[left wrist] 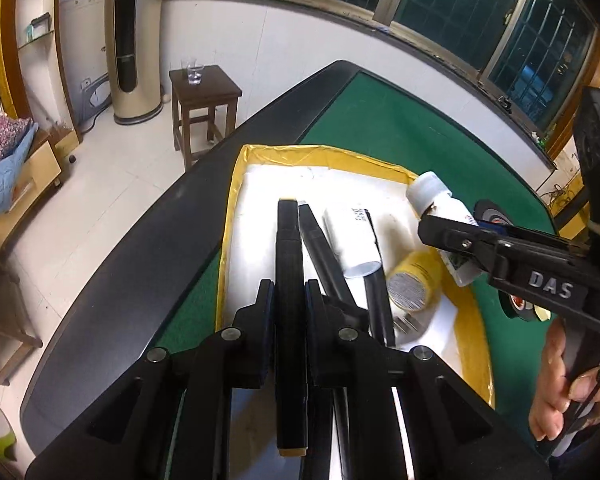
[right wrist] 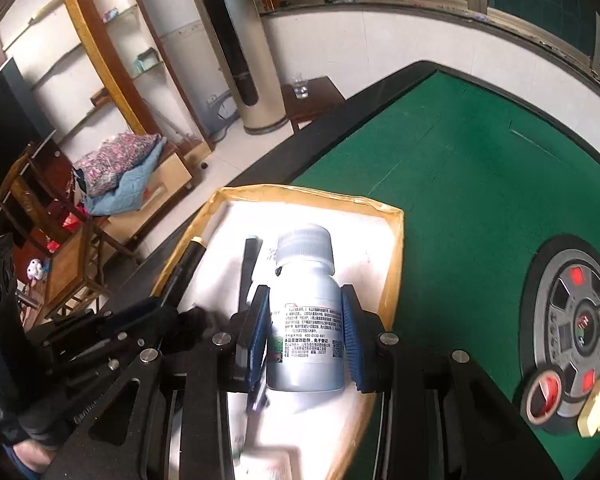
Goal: Organize rigid objects
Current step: 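Carry the marker and green-labelled bottle into the tray and open both tools, then grasp the black tape roll with the left tool while the right grasps the cream case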
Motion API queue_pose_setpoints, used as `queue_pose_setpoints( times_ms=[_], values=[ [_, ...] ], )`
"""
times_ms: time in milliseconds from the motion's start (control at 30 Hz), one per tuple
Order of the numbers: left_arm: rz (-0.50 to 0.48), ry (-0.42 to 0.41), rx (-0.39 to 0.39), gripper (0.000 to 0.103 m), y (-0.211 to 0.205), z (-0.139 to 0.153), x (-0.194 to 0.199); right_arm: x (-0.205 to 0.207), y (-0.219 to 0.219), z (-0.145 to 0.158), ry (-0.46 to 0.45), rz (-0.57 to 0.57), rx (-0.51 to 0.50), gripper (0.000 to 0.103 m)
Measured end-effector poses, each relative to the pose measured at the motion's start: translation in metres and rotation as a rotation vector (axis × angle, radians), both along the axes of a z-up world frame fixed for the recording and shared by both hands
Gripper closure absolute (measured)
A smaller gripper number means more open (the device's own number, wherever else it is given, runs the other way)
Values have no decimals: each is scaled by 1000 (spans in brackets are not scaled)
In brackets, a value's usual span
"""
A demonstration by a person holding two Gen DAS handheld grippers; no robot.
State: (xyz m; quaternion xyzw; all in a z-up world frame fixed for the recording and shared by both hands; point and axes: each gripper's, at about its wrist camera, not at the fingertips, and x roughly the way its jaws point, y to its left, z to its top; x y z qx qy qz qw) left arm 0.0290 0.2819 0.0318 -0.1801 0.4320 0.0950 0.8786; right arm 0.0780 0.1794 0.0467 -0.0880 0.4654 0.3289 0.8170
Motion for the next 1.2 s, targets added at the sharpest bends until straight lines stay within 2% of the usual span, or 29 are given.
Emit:
queue_pose_setpoints(
  times_ms=[200,500,567,600,633,800,1200],
  values=[
    [5,2,-16,90,3,-4,1,12,7,-15,13,-31,-32,72],
    [18,8,-7,90,5,0,1,21,4,-13,27,-31,-6,72],
    [21,5,-14,89,6,1,1,21,0,-11,34,-29,2,69],
    [25,9,-19,89,7,2,-1,21,-1,-10,33,-24,9,65],
    [28,12,-27,89,8,3,-2,19,-2,-7,27,-20,15,62],
    [36,-1,-39,88,5,11,-15,8,-15,6,22,-10,57,61],
    [47,23,30,87,-14,14,-50,-37,-80,25,51,12,191,60]
  ],
)
